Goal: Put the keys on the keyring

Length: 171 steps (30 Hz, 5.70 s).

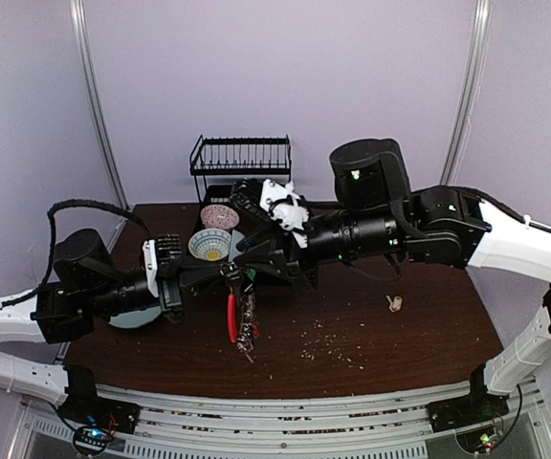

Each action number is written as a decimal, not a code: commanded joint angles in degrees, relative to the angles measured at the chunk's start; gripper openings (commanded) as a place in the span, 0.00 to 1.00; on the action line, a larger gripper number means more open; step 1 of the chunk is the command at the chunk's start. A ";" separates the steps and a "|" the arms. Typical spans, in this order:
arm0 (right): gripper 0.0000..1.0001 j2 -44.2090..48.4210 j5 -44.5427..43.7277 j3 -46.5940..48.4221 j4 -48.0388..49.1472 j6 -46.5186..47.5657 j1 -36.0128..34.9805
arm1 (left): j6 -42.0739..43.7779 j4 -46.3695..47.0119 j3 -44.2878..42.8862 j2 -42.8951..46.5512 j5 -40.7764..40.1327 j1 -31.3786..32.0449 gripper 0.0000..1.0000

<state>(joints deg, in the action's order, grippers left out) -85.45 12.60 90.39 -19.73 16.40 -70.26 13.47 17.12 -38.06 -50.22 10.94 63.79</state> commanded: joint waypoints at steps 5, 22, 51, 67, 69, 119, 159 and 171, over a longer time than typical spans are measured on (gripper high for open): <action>0.16 -0.38 -1.02 0.65 -2.12 1.65 0.29 | -0.58 5.18 -2.37 0.21 0.70 -0.24 0.00; 0.01 -1.80 -0.15 2.09 -3.11 2.63 0.27 | -0.03 4.23 -2.61 -0.45 1.30 -0.24 0.00; 0.24 -1.81 9.09 7.98 -4.52 -1.21 0.33 | -4.21 8.42 -0.37 0.46 1.43 -0.24 0.00; 0.25 -4.33 5.81 10.39 -8.81 0.10 0.41 | -8.16 13.81 1.59 1.09 2.62 -0.24 0.00; 0.24 -3.85 4.57 9.65 -7.85 0.16 0.43 | -7.98 13.64 1.67 1.21 2.82 -0.24 0.00; 0.00 0.13 -5.98 -3.35 14.00 -13.81 1.22 | -11.40 3.66 -1.20 -1.59 -10.90 -0.69 0.27; 0.00 4.58 -7.18 -24.76 55.35 -22.66 5.36 | -19.30 21.42 6.58 -10.21 -1.61 0.68 0.28; 0.00 12.65 -10.17 -28.69 36.23 -22.44 8.99 | -14.77 -0.16 7.28 5.77 -14.12 0.11 0.66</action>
<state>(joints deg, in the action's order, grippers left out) -77.67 7.90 63.02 24.21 -4.58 -62.11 -1.89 22.57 -31.24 -45.89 2.68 64.40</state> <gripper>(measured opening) 0.006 0.648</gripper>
